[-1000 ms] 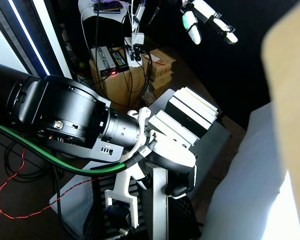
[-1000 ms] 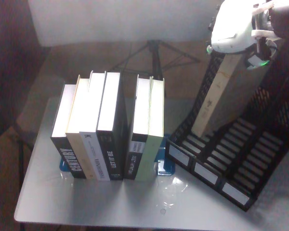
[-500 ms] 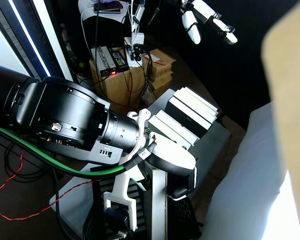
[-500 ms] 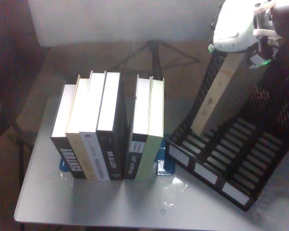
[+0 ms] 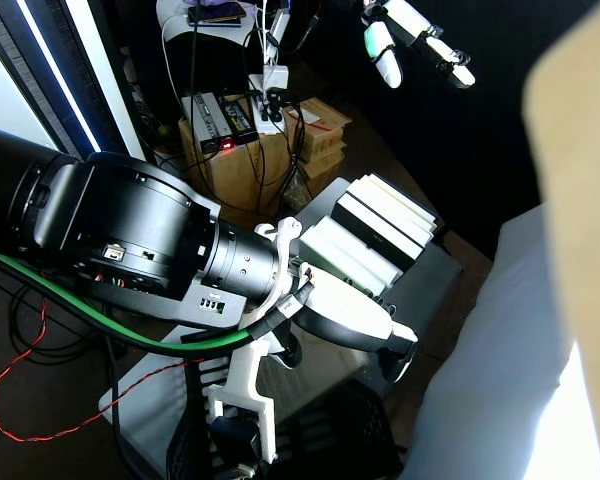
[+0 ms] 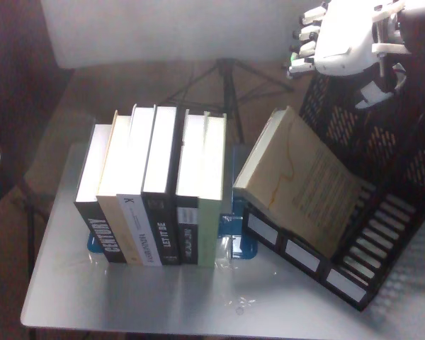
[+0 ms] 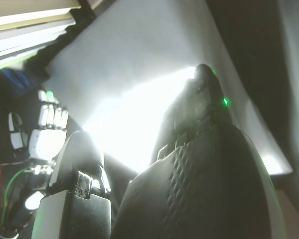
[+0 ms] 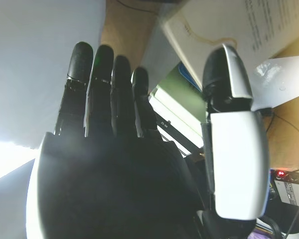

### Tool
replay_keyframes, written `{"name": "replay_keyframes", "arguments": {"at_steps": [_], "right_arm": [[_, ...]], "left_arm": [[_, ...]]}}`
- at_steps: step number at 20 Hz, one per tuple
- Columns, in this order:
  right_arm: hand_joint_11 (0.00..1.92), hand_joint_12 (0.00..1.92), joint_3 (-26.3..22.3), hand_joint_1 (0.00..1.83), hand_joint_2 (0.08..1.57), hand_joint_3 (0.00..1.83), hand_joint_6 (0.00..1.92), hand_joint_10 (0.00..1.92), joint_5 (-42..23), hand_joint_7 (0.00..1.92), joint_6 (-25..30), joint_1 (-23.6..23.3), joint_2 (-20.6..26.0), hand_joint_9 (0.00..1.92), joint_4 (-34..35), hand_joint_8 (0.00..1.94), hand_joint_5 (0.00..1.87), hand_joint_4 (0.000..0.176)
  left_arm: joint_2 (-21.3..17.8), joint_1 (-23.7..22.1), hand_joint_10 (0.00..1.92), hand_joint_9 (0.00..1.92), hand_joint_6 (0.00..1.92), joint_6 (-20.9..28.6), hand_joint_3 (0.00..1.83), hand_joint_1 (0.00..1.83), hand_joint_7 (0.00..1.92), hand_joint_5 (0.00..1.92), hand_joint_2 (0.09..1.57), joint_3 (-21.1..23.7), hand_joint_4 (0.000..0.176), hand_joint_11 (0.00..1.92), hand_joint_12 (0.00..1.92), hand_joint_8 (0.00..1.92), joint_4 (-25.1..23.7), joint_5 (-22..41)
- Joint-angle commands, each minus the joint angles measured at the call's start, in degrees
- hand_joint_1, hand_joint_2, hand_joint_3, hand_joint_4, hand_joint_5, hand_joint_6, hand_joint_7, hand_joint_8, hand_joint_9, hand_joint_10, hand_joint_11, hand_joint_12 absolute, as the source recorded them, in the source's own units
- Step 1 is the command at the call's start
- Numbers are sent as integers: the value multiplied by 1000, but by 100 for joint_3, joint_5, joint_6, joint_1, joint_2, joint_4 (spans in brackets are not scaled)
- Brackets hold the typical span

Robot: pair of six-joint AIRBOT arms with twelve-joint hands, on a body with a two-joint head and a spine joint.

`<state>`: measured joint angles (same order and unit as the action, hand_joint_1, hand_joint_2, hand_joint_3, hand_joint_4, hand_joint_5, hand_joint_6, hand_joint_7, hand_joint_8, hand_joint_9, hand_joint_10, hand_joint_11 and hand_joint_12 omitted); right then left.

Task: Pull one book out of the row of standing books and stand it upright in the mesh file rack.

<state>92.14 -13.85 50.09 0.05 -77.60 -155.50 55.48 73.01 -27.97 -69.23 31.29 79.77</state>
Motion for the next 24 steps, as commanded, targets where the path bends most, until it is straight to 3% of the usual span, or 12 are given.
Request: {"name": "replay_keyframes", "arguments": {"at_steps": [1, 4, 5, 8, 11, 14, 16, 17, 18, 19, 21, 24], "right_arm": [[0, 1509, -13, 881, 1078, 0, 331, 815, 484, 207, -45, -5, 96, 46, -99, 29, 61, 0], [0, 1452, -69, 920, 1050, 0, 396, 871, 497, 168, -43, -5, 143, 0, -99, 1, 29, 0], [0, 1345, -81, 902, 1064, 0, 377, 767, 504, 127, -41, -6, 157, 0, -98, 3, 5, 0], [0, 1357, -150, 775, 1095, 9, 361, 701, 514, 141, 54, -6, 241, 0, -97, 6, 44, 0], [0, 1344, -532, 863, 1083, 0, 313, 591, 515, 105, 292, -6, 445, 0, -51, 0, 20, 0], [0, 1071, -1013, 738, 1204, 12, 136, 241, 486, 4, 292, -188, 879, 0, 291, 0, 0, 0], [0, 427, -1300, 513, 1325, 13, 4, 15, 359, 0, 30, -162, 1160, 0, 1287, 0, 0, 0], [0, 368, -1350, 445, 1345, 16, 0, 2, 281, 0, -424, -79, 1204, 0, 2030, 0, 0, 0], [0, 130, -1357, 424, 1370, 13, 0, 0, 133, 0, -1316, 114, 1210, 0, 3519, 0, 0, 0], [0, 25, -1342, 502, 1366, 6, 0, 0, 63, 0, -1726, 207, 1201, 0, 4262, 0, 0, 0], [16, 9, -1186, 671, 1349, 0, 0, 0, -526, 0, -3178, 705, 1135, 0, 6949, 0, 1, 0], [3, 2, -1197, 684, 1347, 0, 0, 0, -1048, 0, -3465, 1199, 1109, 0, 8093, 0, 0, 0]], "left_arm": [[13, -21, 0, 0, 0, 41, 1, 363, 0, 0, 1435, -43, 0, 0, 0, 0, 120, 731], [17, -21, 0, 0, 0, 41, 1, 338, 0, 0, 1435, -39, 0, 0, 0, 0, 124, 730], [17, -21, 0, 0, 0, 41, 2, 341, 0, 0, 1437, -38, 0, 0, 0, 0, 124, 731], [23, -21, 0, 0, 0, 42, 0, 349, 0, 0, 1435, -33, 0, 0, 0, 0, 124, 730], [22, -21, 0, 0, 0, 50, 0, 370, 0, 0, 1433, -20, 0, 0, 0, 0, 128, 736], [21, -21, 0, 0, 0, 51, 0, 403, 0, 0, 1428, 8, 1, 0, 0, 0, 150, 741], [11, -20, 0, 0, 0, 51, 0, 366, 0, 0, 1427, 39, 0, 0, 0, 0, 166, 755], [9, -20, 0, 0, 0, 50, 0, 354, 0, 0, 1424, 48, 0, 0, 0, 0, 177, 766], [-2, -17, 0, 0, 0, 47, 0, 364, 0, 0, 1422, 76, 0, 0, 0, 0, 207, 785], [-10, -6, 0, 0, 0, 42, 0, 385, 0, 0, 1421, 90, 0, 0, 0, 0, 216, 796], [-26, 14, 0, 0, 0, 42, 0, 414, 0, 1, 1419, 111, 0, 0, 0, 0, 230, 808], [-38, 18, 0, 0, 0, 31, 0, 454, 0, 0, 1427, 138, 0, 0, 0, 0, 244, 810]]}}
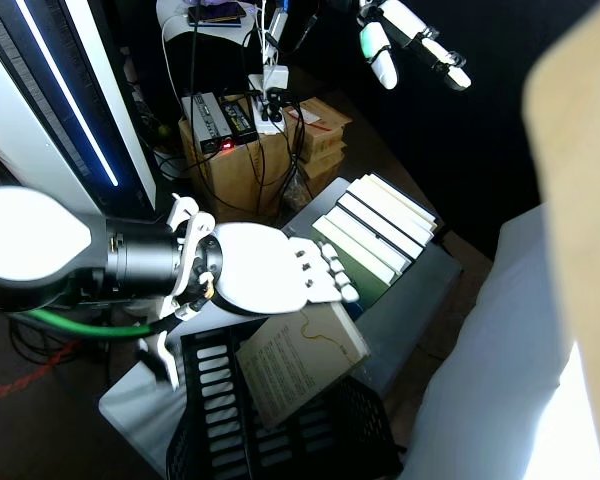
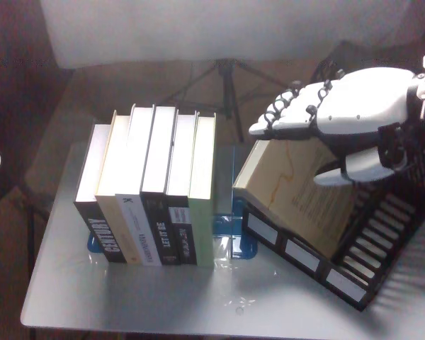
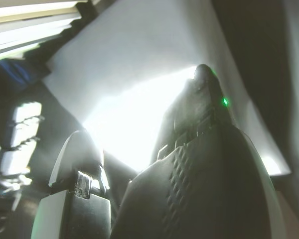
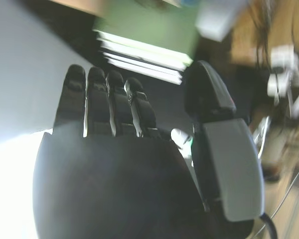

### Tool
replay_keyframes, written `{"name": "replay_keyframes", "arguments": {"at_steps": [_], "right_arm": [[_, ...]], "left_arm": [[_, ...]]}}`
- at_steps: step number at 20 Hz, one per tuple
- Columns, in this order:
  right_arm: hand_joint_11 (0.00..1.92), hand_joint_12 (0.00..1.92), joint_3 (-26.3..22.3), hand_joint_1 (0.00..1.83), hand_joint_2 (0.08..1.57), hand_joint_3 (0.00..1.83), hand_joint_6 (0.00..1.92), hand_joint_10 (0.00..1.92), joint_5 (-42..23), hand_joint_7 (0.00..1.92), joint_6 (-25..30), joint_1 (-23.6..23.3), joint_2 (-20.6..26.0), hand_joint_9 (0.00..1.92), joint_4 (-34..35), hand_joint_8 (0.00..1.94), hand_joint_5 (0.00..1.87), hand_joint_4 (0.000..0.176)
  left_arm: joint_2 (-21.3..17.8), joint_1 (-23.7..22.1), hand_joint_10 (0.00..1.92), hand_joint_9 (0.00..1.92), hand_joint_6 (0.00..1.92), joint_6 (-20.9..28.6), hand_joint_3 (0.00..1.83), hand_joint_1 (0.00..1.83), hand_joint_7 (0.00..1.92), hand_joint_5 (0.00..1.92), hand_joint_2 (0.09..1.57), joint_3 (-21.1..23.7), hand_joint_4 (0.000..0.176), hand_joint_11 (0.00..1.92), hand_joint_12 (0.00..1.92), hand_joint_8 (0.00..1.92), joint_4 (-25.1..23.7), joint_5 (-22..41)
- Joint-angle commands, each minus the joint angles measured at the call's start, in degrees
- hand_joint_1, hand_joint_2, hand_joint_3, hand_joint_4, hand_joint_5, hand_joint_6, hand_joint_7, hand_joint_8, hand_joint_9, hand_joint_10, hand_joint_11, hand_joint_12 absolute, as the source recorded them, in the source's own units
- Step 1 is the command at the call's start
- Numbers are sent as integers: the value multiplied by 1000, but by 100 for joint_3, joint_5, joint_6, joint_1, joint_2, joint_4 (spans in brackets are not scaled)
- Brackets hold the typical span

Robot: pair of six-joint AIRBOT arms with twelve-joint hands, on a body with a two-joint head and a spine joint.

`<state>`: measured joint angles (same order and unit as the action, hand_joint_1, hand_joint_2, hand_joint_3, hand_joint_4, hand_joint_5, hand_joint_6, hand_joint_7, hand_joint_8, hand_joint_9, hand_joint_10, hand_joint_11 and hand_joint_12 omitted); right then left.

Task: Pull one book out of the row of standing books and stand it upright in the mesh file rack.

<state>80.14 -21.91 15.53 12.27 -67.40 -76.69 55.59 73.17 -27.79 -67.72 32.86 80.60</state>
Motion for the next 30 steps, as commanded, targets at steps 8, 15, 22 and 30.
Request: {"name": "replay_keyframes", "arguments": {"at_steps": [8, 15, 22, 30], "right_arm": [[0, 70, -129, 583, 1331, 0, 0, 0, -1086, 0, -112, 930, 29, 0, 1734, 0, 0, 0], [15, 17, -113, 570, 1367, 12, 0, 0, -1504, 0, -138, 1523, -249, 0, 2560, 0, 0, 0], [0, 808, 393, 636, 1369, 1, 0, 0, -1638, 0, -168, 1909, -811, 0, 3322, 0, 0, 0], [0, 331, 899, 638, 1385, 4, 0, 0, -1620, 0, -204, 2125, -1433, 0, 3916, 0, 0, 0]], "left_arm": [[-41, 33, 0, 0, 0, 13, 0, 398, 0, 0, 1411, 16, 31, 0, 0, 0, 132, 728], [-39, 33, 0, 0, 0, 9, 0, 410, 0, 0, 1411, 32, 15, 0, 0, 0, 142, 723], [-35, 32, 0, 0, 0, 9, 0, 389, 0, 0, 1404, 40, 40, 0, 0, 0, 153, 715], [-35, 30, 0, 0, 0, 11, 0, 399, 0, 0, 1397, 36, 48, 0, 0, 0, 150, 684]]}}
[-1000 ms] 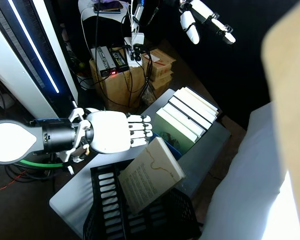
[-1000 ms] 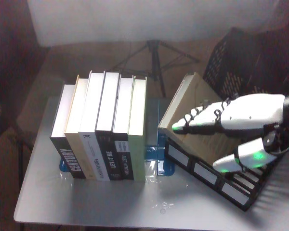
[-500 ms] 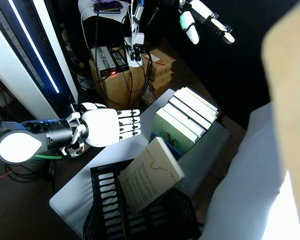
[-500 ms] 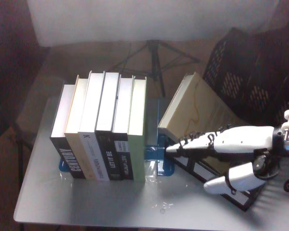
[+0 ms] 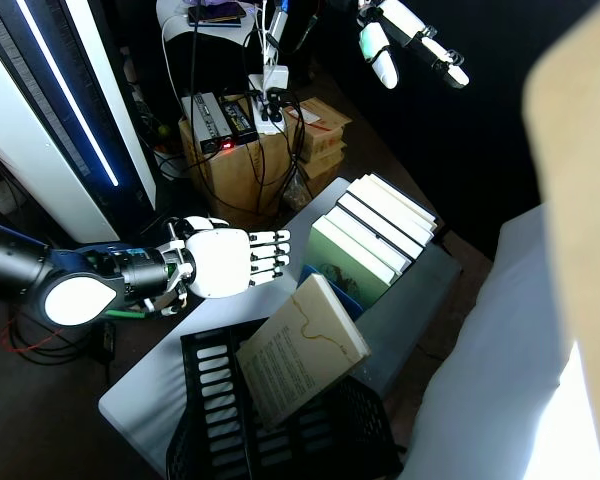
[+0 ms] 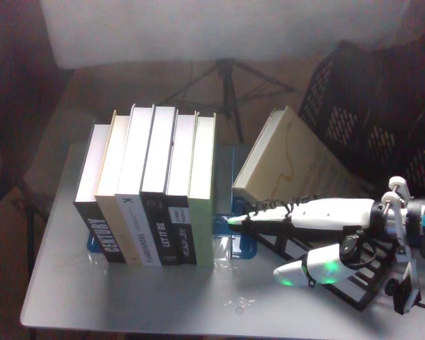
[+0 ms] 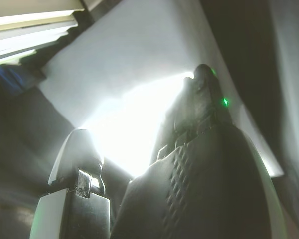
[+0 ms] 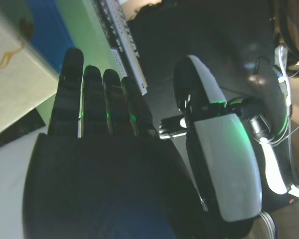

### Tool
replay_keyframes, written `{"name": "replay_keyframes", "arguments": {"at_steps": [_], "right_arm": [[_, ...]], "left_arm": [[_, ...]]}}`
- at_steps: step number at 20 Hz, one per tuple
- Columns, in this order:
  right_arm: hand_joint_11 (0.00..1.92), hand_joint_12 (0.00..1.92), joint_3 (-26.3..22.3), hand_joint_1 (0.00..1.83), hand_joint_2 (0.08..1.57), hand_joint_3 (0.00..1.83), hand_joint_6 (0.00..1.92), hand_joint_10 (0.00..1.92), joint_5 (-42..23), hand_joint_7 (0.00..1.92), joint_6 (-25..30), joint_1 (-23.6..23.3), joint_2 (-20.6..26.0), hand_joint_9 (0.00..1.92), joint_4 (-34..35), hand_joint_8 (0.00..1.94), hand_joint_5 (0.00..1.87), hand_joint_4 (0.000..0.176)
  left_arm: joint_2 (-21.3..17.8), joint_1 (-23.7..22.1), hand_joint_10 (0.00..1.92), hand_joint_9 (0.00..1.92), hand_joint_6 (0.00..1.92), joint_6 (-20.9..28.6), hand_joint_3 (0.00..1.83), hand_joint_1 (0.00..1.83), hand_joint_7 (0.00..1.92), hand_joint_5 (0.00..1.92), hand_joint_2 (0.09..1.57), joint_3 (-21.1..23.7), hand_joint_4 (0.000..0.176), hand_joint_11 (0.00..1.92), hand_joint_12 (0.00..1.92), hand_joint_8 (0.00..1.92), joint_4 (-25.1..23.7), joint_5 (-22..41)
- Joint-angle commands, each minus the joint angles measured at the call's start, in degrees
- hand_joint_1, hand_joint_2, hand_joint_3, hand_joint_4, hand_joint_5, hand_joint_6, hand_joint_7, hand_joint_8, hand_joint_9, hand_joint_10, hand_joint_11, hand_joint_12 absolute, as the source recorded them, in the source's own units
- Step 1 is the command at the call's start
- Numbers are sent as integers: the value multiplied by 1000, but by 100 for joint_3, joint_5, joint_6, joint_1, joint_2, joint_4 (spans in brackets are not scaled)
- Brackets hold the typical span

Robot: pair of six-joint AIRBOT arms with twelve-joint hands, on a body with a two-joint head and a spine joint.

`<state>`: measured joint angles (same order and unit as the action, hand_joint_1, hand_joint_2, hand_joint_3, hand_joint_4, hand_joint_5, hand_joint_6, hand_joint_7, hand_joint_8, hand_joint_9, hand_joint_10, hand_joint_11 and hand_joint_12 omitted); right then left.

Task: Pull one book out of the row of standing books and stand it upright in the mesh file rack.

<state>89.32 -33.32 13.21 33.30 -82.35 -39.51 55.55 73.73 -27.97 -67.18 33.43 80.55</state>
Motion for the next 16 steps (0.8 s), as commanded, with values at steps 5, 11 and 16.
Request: {"name": "replay_keyframes", "arguments": {"at_steps": [5, 11, 16], "right_arm": [[0, 916, 354, 651, 1389, 0, 0, 0, -227, 0, 27, 38, -211, 0, 309, 0, 0, 0], [0, 4, 719, 703, 1416, 3, 0, 0, -37, 0, 27, 38, -470, 0, 530, 0, 0, 0], [0, 0, 664, 679, 1413, 1, 0, 0, -17, 0, -116, 62, -410, 0, 753, 0, 0, 0]], "left_arm": [[-21, -27, 0, 0, 0, 29, 0, 418, 0, 0, 1400, -25, 53, 0, 0, 0, 79, 676], [-21, -29, 0, 0, 0, 39, 0, 416, 0, 0, 1393, -32, 54, 0, 0, 0, 61, 681], [-15, -28, 0, 0, 0, 41, 0, 441, 0, 0, 1389, -31, 65, 0, 0, 0, 60, 683]]}}
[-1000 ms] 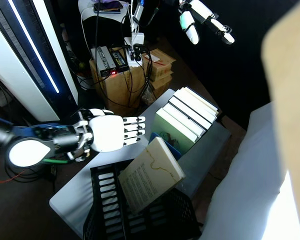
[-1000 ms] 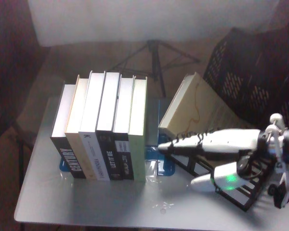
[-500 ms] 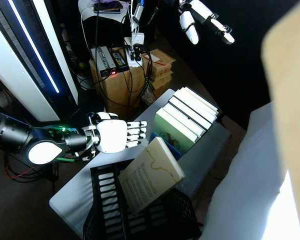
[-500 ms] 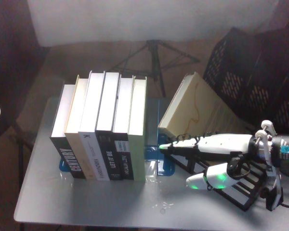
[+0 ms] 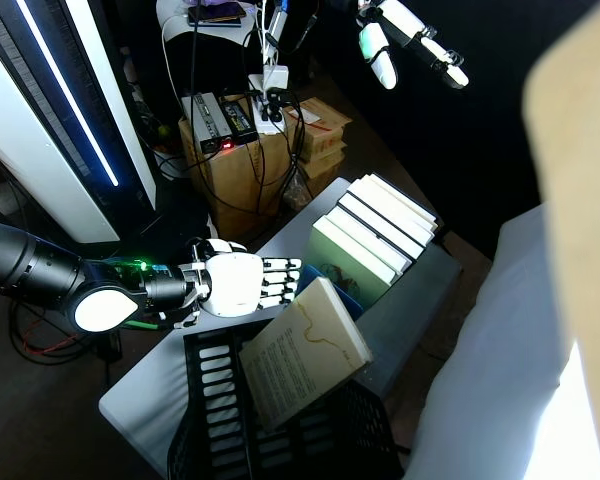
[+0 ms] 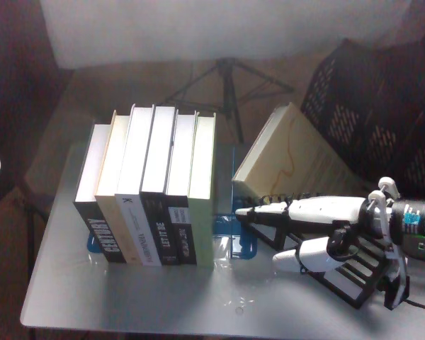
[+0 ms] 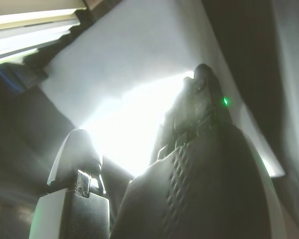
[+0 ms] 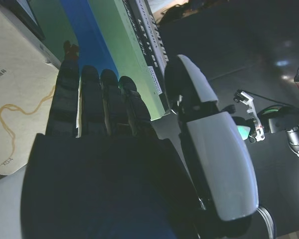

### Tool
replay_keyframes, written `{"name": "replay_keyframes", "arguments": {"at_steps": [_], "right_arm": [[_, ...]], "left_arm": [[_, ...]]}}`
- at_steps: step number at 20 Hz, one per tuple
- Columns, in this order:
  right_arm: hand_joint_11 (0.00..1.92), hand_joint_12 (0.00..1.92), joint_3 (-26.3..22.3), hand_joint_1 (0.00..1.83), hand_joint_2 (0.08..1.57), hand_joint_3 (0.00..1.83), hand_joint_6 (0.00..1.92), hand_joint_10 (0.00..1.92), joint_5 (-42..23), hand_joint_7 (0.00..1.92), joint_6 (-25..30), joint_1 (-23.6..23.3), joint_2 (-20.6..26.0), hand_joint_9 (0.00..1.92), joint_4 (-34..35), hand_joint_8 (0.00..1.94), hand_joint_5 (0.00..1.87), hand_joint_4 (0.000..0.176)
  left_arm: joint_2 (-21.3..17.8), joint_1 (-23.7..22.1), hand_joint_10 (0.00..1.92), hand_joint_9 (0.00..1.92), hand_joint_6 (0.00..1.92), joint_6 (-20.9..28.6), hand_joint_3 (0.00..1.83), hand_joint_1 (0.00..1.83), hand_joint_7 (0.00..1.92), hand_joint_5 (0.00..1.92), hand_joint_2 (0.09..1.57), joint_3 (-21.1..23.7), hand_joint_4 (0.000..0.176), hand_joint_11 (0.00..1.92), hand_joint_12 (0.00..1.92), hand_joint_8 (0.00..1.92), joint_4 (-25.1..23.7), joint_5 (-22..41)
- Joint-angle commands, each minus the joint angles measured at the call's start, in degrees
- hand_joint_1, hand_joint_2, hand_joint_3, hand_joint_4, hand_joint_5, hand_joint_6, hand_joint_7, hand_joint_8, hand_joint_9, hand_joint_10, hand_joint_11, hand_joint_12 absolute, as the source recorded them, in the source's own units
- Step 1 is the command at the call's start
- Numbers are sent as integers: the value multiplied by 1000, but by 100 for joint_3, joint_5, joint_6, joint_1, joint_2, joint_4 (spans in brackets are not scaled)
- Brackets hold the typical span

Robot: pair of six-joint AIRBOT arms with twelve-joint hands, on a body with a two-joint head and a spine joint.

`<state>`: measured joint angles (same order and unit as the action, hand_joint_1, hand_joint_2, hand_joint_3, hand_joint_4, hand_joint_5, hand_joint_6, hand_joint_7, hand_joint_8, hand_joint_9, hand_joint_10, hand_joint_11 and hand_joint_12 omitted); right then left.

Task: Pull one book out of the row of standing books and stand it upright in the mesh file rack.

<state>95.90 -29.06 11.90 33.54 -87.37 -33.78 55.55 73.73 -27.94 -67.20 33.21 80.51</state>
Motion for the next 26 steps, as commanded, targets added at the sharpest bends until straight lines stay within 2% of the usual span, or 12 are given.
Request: {"name": "replay_keyframes", "arguments": {"at_steps": [1, 5, 8, 9, 11, 14, 16, 19, 21, 23, 25, 26], "right_arm": [[6, 4, -16, 678, 1438, 12, 0, 0, -452, 0, -60, 61, 122, 0, 293, 0, 0, 0], [0, 0, -204, 699, 1426, 4, 0, 0, -525, 0, -380, 138, 306, 0, 697, 0, 0, 0], [0, 0, -356, 650, 1436, 8, 0, 0, -617, 0, -589, 206, 441, 0, 966, 0, 0, 0], [0, 0, -385, 657, 1429, 4, 0, 0, -654, 0, -639, 237, 472, 0, 1074, 0, 0, 0], [0, 0, -412, 654, 1429, 3, 0, 0, -728, 0, -664, 276, 510, 0, 1186, 0, 0, 0], [0, 0, -496, 627, 1427, 2, 0, 0, -787, 0, -668, 291, 565, 0, 1149, 0, 0, 0], [0, 0, -545, 633, 1427, 2, 0, 0, -795, 0, -668, 291, 573, 0, 1059, 0, 0, 0], [0, 0, -620, 659, 1432, 4, 0, 0, -807, 0, -697, 291, 609, 0, 941, 0, 0, 0], [0, 0, -724, 756, 1400, 0, 0, 0, -802, 0, -881, 289, 665, 0, 926, 0, 0, 0], [0, 0, -856, 801, 1385, 0, 0, 0, -801, 0, -1092, 261, 741, 0, 925, 0, 0, 0], [0, 0, -908, 772, 1375, 0, 0, 0, -853, 0, -1094, 186, 763, 0, 778, 0, 0, 2], [0, 0, -982, 769, 1374, 0, 0, 0, -840, 0, -1124, 100, 820, 0, 562, 0, 0, 0]], "left_arm": [[-13, -28, 0, 0, 0, 37, 0, 449, 0, 0, 1393, -28, 62, 0, 0, 0, 82, 688], [-8, -28, 0, 0, 0, 38, 1, 471, 0, 0, 1399, -30, 54, 0, 0, 0, 83, 690], [-7, -28, 0, 0, 0, 38, 0, 456, 0, 0, 1394, -27, 61, 0, 0, 0, 91, 692], [-6, -28, 0, 0, 0, 38, 0, 455, 0, 0, 1396, -27, 55, 0, 0, 0, 91, 694], [-6, -28, 0, 0, 0, 38, 0, 440, 0, 0, 1391, -24, 67, 0, 0, 0, 91, 700], [-4, -28, 0, 0, 0, 37, 0, 446, 0, 0, 1392, -24, 55, 0, 0, 0, 95, 701], [-2, -28, 0, 0, 0, 37, 0, 429, 0, 0, 1389, -22, 69, 0, 0, 0, 98, 703], [-2, -28, 0, 0, 0, 38, 1, 433, 0, 0, 1393, -22, 61, 0, 0, 0, 100, 710], [-2, -28, 0, 0, 0, 38, 1, 423, 0, 0, 1395, -21, 69, 0, 0, 0, 100, 710], [3, -28, 0, 0, 0, 34, 0, 415, 0, 0, 1392, -18, 61, 0, 0, 0, 104, 709], [7, -28, 0, 0, 0, 34, 2, 417, 0, 0, 1396, -18, 59, 0, 0, 0, 106, 712], [7, -27, 0, 0, 0, 42, 3, 417, 0, 0, 1398, -19, 65, 0, 0, 0, 106, 715]]}}
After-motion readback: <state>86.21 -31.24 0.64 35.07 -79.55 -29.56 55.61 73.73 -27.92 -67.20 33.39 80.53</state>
